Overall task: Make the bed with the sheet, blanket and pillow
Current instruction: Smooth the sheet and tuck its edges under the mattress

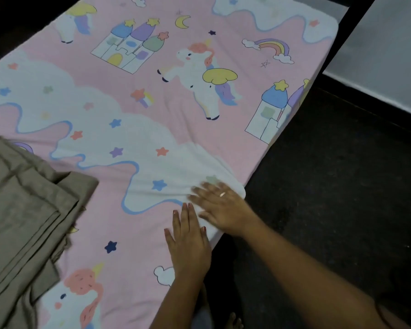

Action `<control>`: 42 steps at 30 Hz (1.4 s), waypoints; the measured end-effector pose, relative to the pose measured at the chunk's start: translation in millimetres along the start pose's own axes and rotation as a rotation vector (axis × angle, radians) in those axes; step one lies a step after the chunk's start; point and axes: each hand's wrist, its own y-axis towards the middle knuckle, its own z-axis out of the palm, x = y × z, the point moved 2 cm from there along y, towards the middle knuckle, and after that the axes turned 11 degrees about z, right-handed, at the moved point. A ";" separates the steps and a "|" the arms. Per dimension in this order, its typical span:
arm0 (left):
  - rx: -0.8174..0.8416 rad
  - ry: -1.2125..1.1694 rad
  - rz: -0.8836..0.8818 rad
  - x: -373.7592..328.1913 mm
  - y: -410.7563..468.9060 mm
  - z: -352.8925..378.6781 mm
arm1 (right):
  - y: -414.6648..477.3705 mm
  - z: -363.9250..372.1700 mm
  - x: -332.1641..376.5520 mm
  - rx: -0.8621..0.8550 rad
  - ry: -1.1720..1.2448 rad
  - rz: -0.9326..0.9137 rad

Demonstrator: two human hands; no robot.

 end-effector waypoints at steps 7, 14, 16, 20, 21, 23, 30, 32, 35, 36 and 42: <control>-0.002 -0.025 0.032 -5.7 41.1 -9.5 | 37.4 -53.0 -135.5 0.101 -0.123 0.855; 0.078 -0.041 0.138 -13.5 80.1 -17.2 | 55.3 -60.2 -142.0 -0.167 0.498 1.395; 0.096 -0.032 0.174 -18.5 91.5 -17.9 | 56.9 -62.2 -146.8 -0.173 0.390 1.346; 0.096 -0.039 0.195 -33.8 110.0 -19.4 | 55.0 -62.1 -160.6 -0.165 0.176 1.246; 0.097 -0.039 0.201 -37.1 112.3 -19.5 | 52.1 -64.7 -165.7 -0.199 0.175 1.262; 0.080 -0.016 0.218 -41.6 115.5 -18.3 | 41.4 -78.7 -186.4 -0.300 0.250 1.390; 0.066 0.027 0.186 -51.2 121.2 -16.8 | 37.1 -102.5 -215.0 -0.207 0.592 1.334; 0.055 0.038 0.206 -55.5 122.7 -15.8 | 56.7 -96.6 -204.5 -0.227 0.654 1.270; 0.028 0.081 0.250 -60.4 127.7 -15.4 | 74.9 -91.9 -201.6 -0.279 0.681 1.312; 0.020 0.086 0.252 -62.1 130.9 -15.9 | 77.1 -91.0 -202.7 -0.268 0.642 1.324; 0.011 0.101 0.232 -79.8 152.2 -25.5 | 84.7 -95.5 -212.0 -0.166 0.357 1.225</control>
